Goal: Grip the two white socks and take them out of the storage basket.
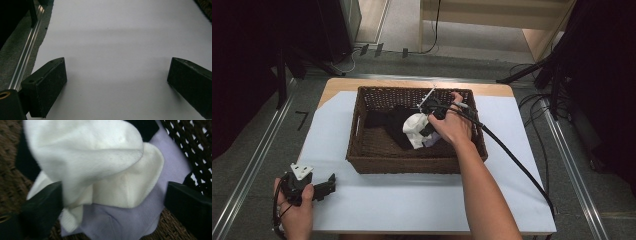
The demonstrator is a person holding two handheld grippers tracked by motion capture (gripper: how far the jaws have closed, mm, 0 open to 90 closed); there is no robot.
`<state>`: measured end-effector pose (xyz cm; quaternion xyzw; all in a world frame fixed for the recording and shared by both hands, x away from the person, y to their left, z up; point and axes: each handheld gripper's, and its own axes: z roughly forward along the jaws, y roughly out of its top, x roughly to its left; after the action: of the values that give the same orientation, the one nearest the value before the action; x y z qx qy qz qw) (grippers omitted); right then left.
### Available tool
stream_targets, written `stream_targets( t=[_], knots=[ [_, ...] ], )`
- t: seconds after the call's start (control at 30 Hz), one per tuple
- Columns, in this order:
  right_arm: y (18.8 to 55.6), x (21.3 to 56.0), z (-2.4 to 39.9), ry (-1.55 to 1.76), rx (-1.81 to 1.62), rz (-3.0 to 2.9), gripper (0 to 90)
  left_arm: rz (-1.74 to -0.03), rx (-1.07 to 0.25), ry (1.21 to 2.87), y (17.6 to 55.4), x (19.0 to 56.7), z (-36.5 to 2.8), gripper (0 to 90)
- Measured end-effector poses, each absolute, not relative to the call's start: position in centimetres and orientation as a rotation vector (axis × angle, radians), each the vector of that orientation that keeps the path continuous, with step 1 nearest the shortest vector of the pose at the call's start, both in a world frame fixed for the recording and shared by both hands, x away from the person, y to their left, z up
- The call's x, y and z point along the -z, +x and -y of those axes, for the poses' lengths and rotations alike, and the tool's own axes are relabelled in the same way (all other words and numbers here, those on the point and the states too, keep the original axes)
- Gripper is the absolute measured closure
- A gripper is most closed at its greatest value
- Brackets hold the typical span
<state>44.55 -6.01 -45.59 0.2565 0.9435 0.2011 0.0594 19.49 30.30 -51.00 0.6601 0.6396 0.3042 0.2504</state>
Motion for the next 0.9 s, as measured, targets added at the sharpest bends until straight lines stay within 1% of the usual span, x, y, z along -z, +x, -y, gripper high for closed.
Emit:
stream_targets(
  t=[0.03,0.2,0.27,0.33,0.4,0.47,0.57,0.7,0.77,0.8,0.87,0.9],
  knots=[
    [44.8,46.1,6.0,0.802,-0.602,-2.86,0.0,-1.741,-0.828,1.796,19.5,51.0,-30.3,3.2],
    [44.6,46.8,5.5,0.753,-0.634,-2.898,0.2,-1.74,-0.825,1.799,19.5,51.0,-30.3,3.3],
    [44.4,46.9,5.2,0.712,-0.627,-2.901,5.6,-1.74,-0.824,1.798,19.5,51.0,-30.3,3.3],
    [44.0,46.7,4.9,0.663,-0.659,-2.886,18.5,-1.74,-0.824,1.799,19.5,51.0,-30.3,3.3],
    [43.7,46.7,4.6,0.664,-0.642,-2.838,23.1,-1.739,-0.825,1.799,19.5,51.0,-30.3,3.4],
    [43.5,46.9,4.3,0.677,-0.61,-2.823,24.4,-1.739,-0.825,1.798,19.5,51.0,-30.3,3.4],
    [43.3,47.2,4.1,0.705,-0.577,-2.796,21.5,-1.74,-0.826,1.797,19.5,51.0,-30.3,3.5],
    [43.3,47.2,4.0,0.752,-0.591,-2.804,29.6,-1.742,-0.826,1.798,19.5,51.0,-30.3,3.5],
    [43.3,47.2,4.0,0.764,-0.595,-2.822,38.6,-1.74,-0.823,1.8,19.5,51.0,-30.3,3.5],
    [43.3,47.1,4.0,0.757,-0.592,-2.831,46.2,-1.739,-0.823,1.797,19.5,51.0,-30.3,3.5],
    [43.6,46.8,4.1,0.775,-0.603,-2.868,67.4,-1.742,-0.816,1.8,19.5,51.0,-30.4,3.5],
    [43.6,46.7,4.1,0.776,-0.609,-2.881,72.5,-1.743,-0.815,1.798,19.5,51.0,-30.4,3.5]
  ],
)
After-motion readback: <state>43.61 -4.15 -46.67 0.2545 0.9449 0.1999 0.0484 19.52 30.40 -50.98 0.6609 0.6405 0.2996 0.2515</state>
